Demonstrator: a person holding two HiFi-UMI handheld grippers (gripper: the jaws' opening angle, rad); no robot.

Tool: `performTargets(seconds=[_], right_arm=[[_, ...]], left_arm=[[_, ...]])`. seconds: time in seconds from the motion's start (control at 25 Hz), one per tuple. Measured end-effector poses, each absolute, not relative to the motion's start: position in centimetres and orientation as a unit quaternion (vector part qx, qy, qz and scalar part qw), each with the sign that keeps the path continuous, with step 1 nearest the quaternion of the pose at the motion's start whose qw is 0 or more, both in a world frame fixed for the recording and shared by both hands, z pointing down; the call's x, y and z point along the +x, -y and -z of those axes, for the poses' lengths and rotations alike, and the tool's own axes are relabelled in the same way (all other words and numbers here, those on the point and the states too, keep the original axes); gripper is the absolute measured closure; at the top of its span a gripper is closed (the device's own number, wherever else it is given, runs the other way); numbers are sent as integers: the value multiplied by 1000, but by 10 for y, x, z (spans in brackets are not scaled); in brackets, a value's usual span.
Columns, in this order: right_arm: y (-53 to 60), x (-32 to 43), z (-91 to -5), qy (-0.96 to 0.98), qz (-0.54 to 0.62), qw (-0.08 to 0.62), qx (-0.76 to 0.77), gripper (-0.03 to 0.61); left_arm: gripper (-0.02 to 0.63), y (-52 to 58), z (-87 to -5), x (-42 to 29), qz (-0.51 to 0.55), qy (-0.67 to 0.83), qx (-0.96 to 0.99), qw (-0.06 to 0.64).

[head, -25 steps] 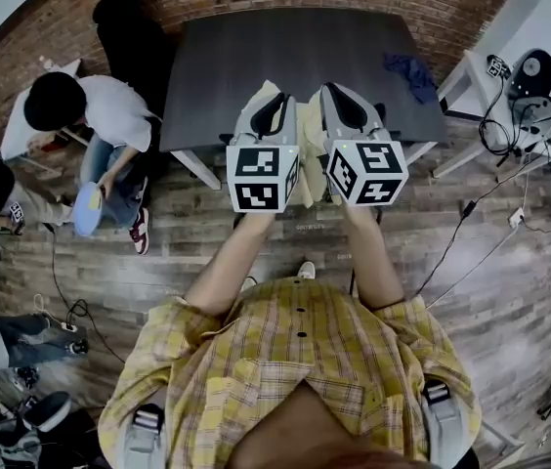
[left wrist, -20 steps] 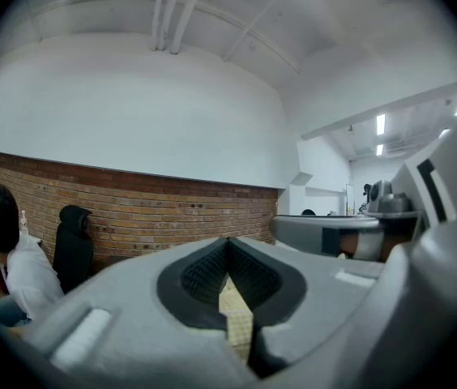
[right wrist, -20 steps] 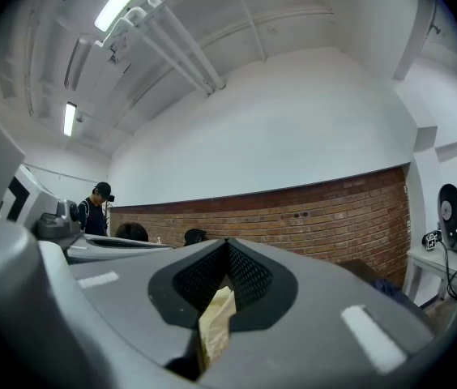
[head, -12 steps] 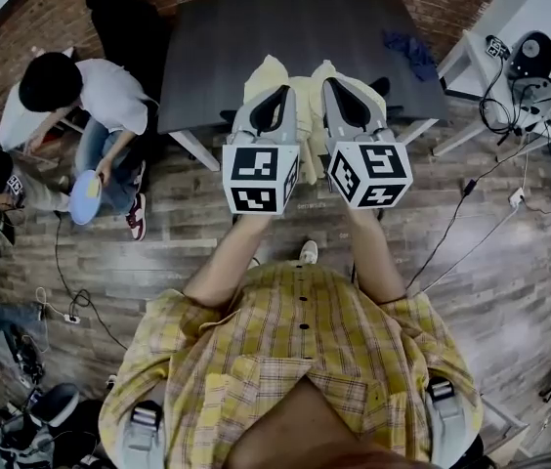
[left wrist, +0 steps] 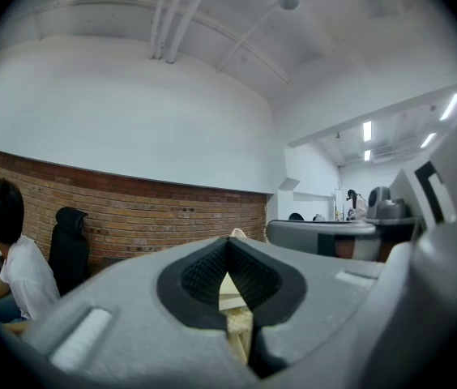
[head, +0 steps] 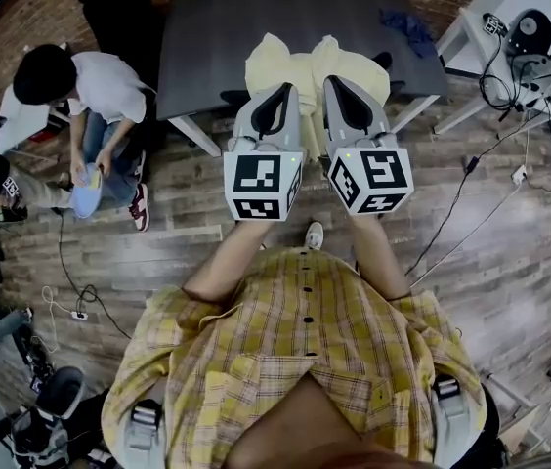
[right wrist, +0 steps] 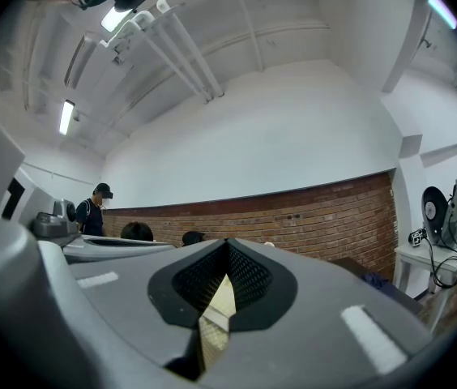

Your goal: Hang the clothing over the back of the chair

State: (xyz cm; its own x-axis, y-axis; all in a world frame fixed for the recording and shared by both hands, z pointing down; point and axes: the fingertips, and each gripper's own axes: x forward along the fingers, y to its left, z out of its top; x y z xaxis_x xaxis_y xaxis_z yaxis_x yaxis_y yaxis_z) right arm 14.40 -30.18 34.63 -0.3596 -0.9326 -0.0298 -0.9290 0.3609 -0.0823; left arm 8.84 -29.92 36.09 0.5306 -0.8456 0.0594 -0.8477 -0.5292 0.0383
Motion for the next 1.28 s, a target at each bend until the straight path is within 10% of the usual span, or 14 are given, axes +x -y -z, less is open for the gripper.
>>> performTargets(seconds=[1.28], right_arm=[[207,107,-411,-795,9,-3,-606,581]], left_arm=[[612,216,-415,50,-27,469,883,12]])
